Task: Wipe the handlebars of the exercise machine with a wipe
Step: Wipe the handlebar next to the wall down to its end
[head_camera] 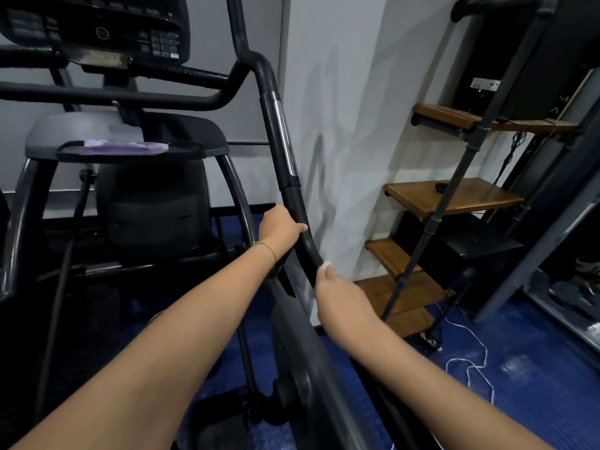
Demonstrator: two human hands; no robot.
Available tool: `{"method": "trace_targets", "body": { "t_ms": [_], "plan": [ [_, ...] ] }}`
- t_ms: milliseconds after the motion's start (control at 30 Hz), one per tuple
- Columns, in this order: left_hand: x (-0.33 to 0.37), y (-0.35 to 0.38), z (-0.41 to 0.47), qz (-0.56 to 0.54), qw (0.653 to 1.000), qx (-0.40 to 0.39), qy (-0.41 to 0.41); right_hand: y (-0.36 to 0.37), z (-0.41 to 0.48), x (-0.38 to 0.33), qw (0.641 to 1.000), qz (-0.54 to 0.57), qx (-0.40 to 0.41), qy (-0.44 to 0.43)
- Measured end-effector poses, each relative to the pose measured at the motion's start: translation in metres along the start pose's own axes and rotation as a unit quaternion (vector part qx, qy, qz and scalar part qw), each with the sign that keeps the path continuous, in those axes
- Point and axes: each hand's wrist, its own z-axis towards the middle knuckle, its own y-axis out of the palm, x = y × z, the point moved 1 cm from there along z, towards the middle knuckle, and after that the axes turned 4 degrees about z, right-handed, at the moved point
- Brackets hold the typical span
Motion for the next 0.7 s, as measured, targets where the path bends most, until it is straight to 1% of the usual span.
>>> {"method": "trace_targets", "body": {
  "t_ms": [33, 67, 100, 133, 200, 267, 333, 400, 433, 500, 567, 600, 633, 667, 700],
  "plan": [
    [-0.001, 0.001, 0.001, 0.006, 1.0, -0.002, 0.004, -0.005, -0.011, -0.006, 0.998, -0.042, 0.035, -0.023],
    [-0.002, 0.001, 0.002, 0.008, 1.0, -0.004, 0.008, -0.008, -0.013, -0.01, 0.996, -0.065, 0.052, -0.022],
    [-0.002, 0.001, 0.002, 0.008, 1.0, -0.006, 0.009, -0.007, -0.006, -0.007, 0.997, -0.054, 0.048, -0.028],
    [-0.002, 0.001, 0.002, 0.007, 1.0, -0.006, 0.008, -0.009, 0.004, -0.004, 0.999, -0.025, 0.022, -0.017],
    [-0.001, -0.001, 0.0, 0.0, 1.0, -0.007, 0.004, -0.004, 0.03, 0.001, 0.994, 0.091, -0.048, 0.045],
    [0.002, -0.004, -0.002, -0.006, 1.0, -0.009, 0.004, -0.004, 0.052, 0.007, 0.974, 0.199, -0.051, 0.097],
    [0.004, -0.005, -0.005, -0.005, 1.0, -0.007, 0.006, -0.002, 0.059, 0.014, 0.961, 0.239, -0.057, 0.125],
    [0.005, -0.004, -0.008, -0.003, 1.0, -0.005, 0.001, -0.002, 0.047, 0.014, 0.963, 0.215, -0.101, 0.127],
    [0.004, -0.003, -0.009, -0.003, 1.0, -0.003, -0.002, -0.003, 0.04, 0.013, 0.971, 0.178, -0.111, 0.114],
    [0.005, -0.002, -0.01, -0.007, 1.0, 0.002, -0.004, -0.002, 0.028, 0.01, 0.986, 0.1, -0.124, 0.057],
    [0.004, -0.003, -0.011, -0.02, 1.0, 0.004, -0.003, -0.004, 0.03, 0.01, 0.984, 0.114, -0.135, 0.035],
    [0.003, -0.004, -0.013, -0.032, 0.999, 0.004, -0.003, -0.008, 0.036, 0.013, 0.979, 0.147, -0.129, 0.049],
    [0.003, -0.004, -0.016, -0.047, 0.999, 0.0, -0.005, -0.012, 0.043, 0.019, 0.967, 0.209, -0.111, 0.094],
    [0.001, -0.002, -0.02, -0.063, 0.998, -0.008, -0.01, -0.012, 0.049, 0.028, 0.942, 0.286, -0.097, 0.148],
    [0.0, -0.001, -0.024, -0.076, 0.997, -0.018, -0.017, -0.012, 0.048, 0.037, 0.911, 0.359, -0.091, 0.18]
  ]
}}
